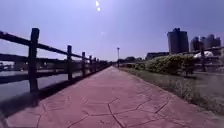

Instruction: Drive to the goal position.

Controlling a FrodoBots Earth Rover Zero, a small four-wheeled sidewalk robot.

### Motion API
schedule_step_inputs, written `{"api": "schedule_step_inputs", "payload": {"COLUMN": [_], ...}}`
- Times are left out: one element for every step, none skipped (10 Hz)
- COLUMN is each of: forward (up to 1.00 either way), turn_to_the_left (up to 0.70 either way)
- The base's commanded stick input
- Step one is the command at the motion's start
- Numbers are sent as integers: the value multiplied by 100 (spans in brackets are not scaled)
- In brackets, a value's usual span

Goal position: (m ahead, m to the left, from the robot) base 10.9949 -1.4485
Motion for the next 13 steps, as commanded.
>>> {"api": "schedule_step_inputs", "payload": {"forward": [100,100,100,100,100,100,100,100,100,98,95,95,96], "turn_to_the_left": [1,1,1,1,1,1,1,1,1,1,1,1,1]}}
